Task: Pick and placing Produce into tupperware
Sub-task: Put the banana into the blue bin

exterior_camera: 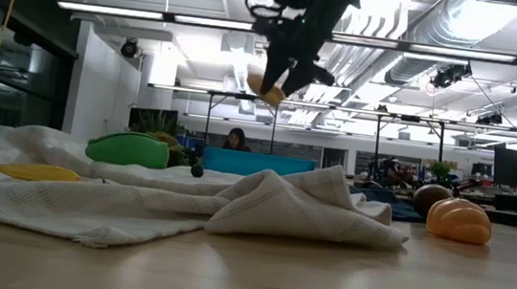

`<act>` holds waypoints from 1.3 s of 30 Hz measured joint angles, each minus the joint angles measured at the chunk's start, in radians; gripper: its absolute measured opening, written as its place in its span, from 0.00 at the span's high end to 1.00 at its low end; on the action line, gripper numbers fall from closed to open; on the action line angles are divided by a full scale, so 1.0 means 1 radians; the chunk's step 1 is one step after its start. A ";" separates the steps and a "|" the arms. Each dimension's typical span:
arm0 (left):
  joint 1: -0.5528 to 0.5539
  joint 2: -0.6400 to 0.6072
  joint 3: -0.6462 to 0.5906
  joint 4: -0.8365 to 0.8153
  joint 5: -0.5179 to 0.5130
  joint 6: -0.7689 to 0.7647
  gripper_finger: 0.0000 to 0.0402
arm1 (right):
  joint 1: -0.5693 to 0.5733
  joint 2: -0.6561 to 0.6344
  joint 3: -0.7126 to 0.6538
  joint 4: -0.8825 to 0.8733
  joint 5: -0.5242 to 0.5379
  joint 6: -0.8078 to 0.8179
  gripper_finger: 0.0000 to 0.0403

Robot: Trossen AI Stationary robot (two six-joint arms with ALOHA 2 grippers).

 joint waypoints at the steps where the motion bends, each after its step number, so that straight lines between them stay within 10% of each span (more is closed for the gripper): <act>1: 0.000 0.000 0.000 0.000 0.000 0.000 0.88 | -0.004 0.012 0.000 -0.001 0.002 -0.001 0.63; 39: -0.001 0.000 0.000 -0.030 0.000 0.000 0.88 | -0.060 0.204 0.000 0.033 -0.036 0.026 0.63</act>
